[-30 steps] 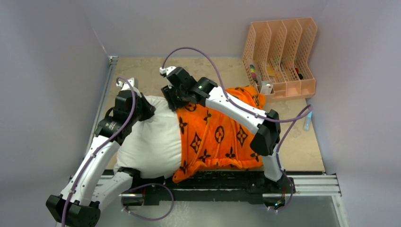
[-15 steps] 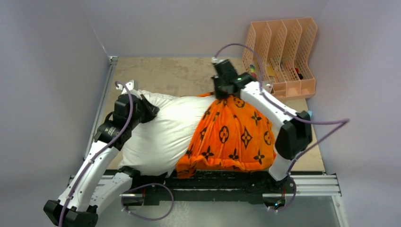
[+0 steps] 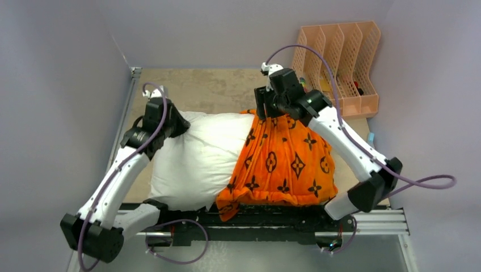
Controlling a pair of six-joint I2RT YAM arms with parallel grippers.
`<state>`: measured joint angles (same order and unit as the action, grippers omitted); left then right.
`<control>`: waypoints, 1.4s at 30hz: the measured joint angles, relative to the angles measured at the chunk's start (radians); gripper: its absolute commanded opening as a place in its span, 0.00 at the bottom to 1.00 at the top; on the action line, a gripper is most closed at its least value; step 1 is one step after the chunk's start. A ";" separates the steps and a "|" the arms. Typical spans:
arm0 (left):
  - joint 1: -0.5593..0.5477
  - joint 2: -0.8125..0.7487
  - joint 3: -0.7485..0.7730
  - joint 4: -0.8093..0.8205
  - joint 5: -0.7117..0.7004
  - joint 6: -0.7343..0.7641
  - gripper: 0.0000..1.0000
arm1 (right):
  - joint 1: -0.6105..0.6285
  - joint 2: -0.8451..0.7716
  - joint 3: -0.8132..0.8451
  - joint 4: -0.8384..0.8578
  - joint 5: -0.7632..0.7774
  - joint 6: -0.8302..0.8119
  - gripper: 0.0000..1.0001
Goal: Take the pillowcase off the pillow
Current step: Remove the pillow from the pillowcase.
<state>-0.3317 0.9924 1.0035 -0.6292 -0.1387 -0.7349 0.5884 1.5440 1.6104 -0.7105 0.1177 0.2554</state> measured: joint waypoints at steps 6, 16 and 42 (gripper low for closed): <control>0.145 0.246 0.191 -0.043 0.055 0.042 0.00 | 0.212 -0.154 -0.024 -0.053 0.096 0.045 0.66; 0.187 0.506 0.413 -0.042 0.026 0.092 0.00 | 0.577 -0.108 -0.177 0.011 0.216 0.254 0.77; 0.169 -0.147 0.042 -0.209 0.132 0.030 0.79 | 0.452 0.146 -0.073 0.176 0.490 0.443 0.00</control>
<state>-0.1631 0.8455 1.0454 -0.8379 -0.0067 -0.7052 1.0409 1.6905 1.5372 -0.5346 0.6079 0.6983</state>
